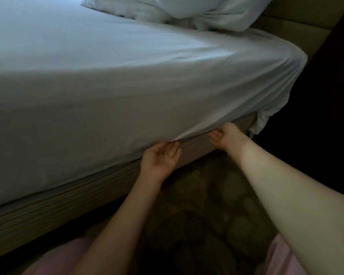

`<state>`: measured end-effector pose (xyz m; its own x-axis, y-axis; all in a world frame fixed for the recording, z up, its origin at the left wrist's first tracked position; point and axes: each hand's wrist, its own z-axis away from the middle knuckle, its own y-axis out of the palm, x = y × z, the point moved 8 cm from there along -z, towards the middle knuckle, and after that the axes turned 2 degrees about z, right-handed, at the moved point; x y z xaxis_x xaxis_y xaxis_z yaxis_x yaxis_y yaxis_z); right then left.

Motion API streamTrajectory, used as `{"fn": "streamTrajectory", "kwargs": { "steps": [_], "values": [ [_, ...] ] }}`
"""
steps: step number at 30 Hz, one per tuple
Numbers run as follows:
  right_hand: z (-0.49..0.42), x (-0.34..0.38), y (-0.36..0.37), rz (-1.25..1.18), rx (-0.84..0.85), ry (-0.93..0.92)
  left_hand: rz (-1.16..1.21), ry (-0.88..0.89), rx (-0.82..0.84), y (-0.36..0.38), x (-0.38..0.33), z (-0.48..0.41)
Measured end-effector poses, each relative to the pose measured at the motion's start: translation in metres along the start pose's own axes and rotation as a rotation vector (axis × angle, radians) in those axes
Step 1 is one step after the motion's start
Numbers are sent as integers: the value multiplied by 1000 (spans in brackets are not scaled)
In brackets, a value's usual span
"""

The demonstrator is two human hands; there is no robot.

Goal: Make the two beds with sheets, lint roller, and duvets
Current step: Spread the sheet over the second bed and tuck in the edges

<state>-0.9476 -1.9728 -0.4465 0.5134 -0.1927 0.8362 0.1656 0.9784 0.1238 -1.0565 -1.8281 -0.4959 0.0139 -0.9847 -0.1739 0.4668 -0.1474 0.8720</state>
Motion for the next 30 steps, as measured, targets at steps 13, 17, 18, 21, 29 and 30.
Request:
{"fn": "streamTrajectory", "kwargs": {
  "steps": [13, 17, 18, 21, 29, 30],
  "values": [
    [-155, 23, -14, -6, 121, -105, -74, 469, -273, 8, 32, -64],
    [-159, 39, -31, 620, -1, -380, -78, 518, -322, 12, 33, -56],
    [-160, 40, -34, 704, 3, -404, -71, 517, -341, 15, 34, -56],
    [-163, 41, -34, 756, 8, -451, -79, 491, -429, 27, 44, -53],
    [-165, 41, -29, 617, -9, -393, -36, 387, -380, 44, 65, -54],
    [-164, 40, -28, 578, 6, -364, -19, 391, -371, 44, 62, -52]
  ]
}}
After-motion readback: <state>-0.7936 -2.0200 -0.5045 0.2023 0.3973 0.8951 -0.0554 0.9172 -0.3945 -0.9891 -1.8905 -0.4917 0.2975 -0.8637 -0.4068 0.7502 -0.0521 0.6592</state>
